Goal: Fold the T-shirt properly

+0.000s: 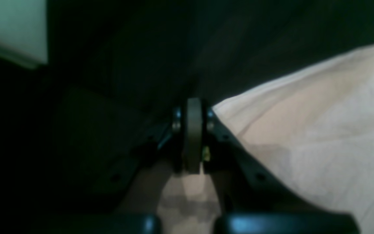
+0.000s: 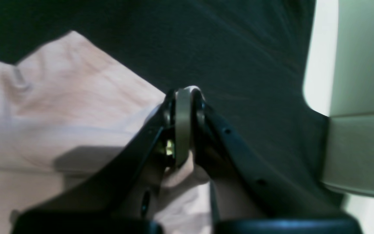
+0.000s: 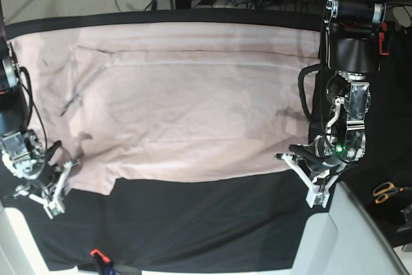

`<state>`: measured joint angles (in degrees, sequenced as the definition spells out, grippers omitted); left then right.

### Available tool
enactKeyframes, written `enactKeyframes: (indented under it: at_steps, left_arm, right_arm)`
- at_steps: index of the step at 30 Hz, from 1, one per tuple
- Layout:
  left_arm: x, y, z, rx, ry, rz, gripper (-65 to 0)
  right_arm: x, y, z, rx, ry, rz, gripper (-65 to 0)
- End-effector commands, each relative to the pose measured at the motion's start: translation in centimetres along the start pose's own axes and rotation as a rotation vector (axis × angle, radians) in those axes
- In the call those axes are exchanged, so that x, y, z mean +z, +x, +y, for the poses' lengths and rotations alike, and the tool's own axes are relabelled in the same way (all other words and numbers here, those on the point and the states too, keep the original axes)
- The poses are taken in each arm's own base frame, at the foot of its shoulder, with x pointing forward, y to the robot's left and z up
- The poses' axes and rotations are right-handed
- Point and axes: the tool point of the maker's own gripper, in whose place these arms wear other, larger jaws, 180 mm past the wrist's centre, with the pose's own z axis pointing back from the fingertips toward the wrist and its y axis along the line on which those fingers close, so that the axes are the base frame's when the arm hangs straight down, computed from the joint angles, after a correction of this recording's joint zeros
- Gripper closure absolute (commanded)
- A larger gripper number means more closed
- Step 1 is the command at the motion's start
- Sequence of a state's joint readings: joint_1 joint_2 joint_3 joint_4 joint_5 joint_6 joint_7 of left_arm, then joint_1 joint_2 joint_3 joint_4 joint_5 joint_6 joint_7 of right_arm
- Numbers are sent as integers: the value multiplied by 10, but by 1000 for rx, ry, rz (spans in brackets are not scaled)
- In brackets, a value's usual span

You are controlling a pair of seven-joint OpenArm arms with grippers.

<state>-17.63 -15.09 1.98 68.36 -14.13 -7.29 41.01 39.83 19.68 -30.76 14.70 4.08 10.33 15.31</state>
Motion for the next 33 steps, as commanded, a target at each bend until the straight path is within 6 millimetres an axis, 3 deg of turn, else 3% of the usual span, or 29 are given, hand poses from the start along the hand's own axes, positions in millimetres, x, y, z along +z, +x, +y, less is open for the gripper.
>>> enactKeyframes:
  at_steps: [1,4,9,14,17,23,26,33]
  left_arm:
    - [5,28,5,-3,10,-73,0]
    - [5,29,5,-2,9,-75,0]
    - [7,32,2,-3,4,-86,0]
    - [15,34,-5,-19,-5,-109,0]
    - [16,13,-9,-25,-12,-42,0]
    - [20,-18,-12,-35,-16,8,0]
    - [21,-37,-12,-36,-17,42,0]
    - [28,-80,8,-74,17,128,0]
  right_arm:
    - [0,30,-32,3,-80,-72,-15]
    - [1,32,-43,14,-136,-76,-15]
    - [1,31,-42,14,-137,-76,-9]
    - [5,14,-46,12,-143,-47,-8]
    - [6,4,-42,7,-138,-29,-8]
    - [13,-34,-18,-19,-107,93,-6]
    - [22,-38,-14,-92,-120,100,-6]
    - [50,-33,-5,-136,-122,126,-6]
